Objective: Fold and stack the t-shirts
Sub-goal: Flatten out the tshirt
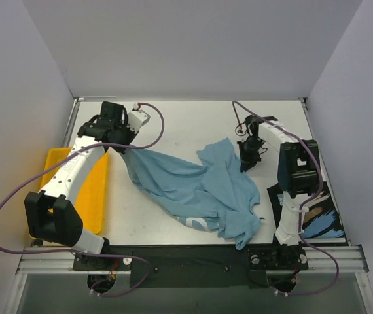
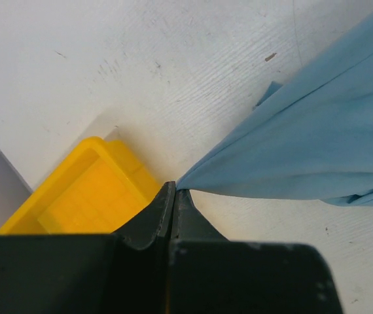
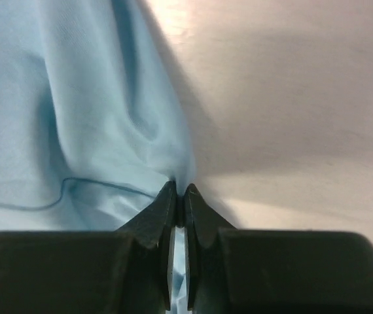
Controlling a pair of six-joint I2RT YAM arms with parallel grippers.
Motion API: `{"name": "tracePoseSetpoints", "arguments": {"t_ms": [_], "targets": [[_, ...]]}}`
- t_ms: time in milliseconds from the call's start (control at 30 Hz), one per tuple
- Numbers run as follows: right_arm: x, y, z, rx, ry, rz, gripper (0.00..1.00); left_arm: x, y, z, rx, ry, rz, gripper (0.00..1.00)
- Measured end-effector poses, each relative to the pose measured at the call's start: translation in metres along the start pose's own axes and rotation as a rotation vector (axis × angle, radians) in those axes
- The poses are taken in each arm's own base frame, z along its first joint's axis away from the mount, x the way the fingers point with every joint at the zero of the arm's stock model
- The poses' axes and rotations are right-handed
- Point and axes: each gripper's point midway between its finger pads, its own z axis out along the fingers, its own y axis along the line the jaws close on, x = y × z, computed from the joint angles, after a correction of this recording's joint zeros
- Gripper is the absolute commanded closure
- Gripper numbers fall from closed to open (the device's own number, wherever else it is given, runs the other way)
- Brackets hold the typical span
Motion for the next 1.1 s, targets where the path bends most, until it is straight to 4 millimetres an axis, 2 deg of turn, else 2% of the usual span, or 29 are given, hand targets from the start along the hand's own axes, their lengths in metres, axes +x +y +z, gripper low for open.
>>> {"name": "tracePoseSetpoints", "arguments": {"t_ms": [67,133,167,200,267,333,367,400,467,533,600,633,700,767,833,967,1100], "targets": [[-0.005,-0.006,-0.013,-0.010,-0.041,0.041,1.00,-0.007,0.007,-0.008,-0.024,-0.008,0.007,1.00],[-0.013,-0.009,-0.038,-0.012,-0.115,0.056,1.00,-0.015,0.014,-0.019,-0.045,-0.018,0.021,1.00],[-0.020,-0.011,-0.061,-0.009,-0.173,0.063,1.00,-0.024,0.020,-0.027,-0.064,-0.035,0.028,1.00],[-0.028,-0.011,-0.088,-0.007,-0.251,0.060,1.00,-0.033,0.027,-0.037,-0.085,-0.056,0.035,1.00],[-0.047,-0.004,-0.160,-0.007,-0.458,0.037,1.00,-0.055,0.041,-0.061,-0.134,-0.113,0.049,1.00],[-0.054,0.008,-0.246,-0.012,-0.699,0.002,1.00,-0.079,0.056,-0.096,-0.197,-0.188,0.064,1.00],[-0.049,0.014,-0.293,-0.016,-0.826,-0.017,1.00,-0.089,0.063,-0.116,-0.232,-0.227,0.073,1.00],[-0.038,0.020,-0.338,-0.022,-0.947,-0.035,1.00,-0.097,0.069,-0.138,-0.269,-0.269,0.078,1.00],[-0.003,0.032,-0.421,-0.039,-1.172,-0.074,1.00,-0.111,0.081,-0.188,-0.350,-0.352,0.091,1.00],[0.038,0.041,-0.482,-0.051,-1.353,-0.107,1.00,-0.118,0.088,-0.236,-0.427,-0.435,0.100,1.00],[0.085,0.048,-0.529,-0.061,-1.509,-0.147,1.00,-0.120,0.092,-0.288,-0.506,-0.526,0.104,1.00],[0.108,0.051,-0.546,-0.069,-1.574,-0.169,1.00,-0.119,0.093,-0.314,-0.543,-0.572,0.105,1.00],[0.146,0.057,-0.566,-0.085,-1.663,-0.207,1.00,-0.113,0.091,-0.362,-0.611,-0.659,0.104,1.00],[0.175,0.062,-0.576,-0.102,-1.718,-0.242,1.00,-0.105,0.088,-0.402,-0.666,-0.730,0.098,1.00],[0.192,0.065,-0.579,-0.113,-1.742,-0.268,1.00,-0.095,0.085,-0.433,-0.715,-0.785,0.095,1.00],[0.203,0.067,-0.574,-0.119,-1.735,-0.290,1.00,-0.076,0.080,-0.474,-0.789,-0.850,0.081,1.00],[0.204,0.064,-0.567,-0.105,-1.714,-0.284,1.00,-0.073,0.082,-0.473,-0.802,-0.835,0.084,1.00]]}}
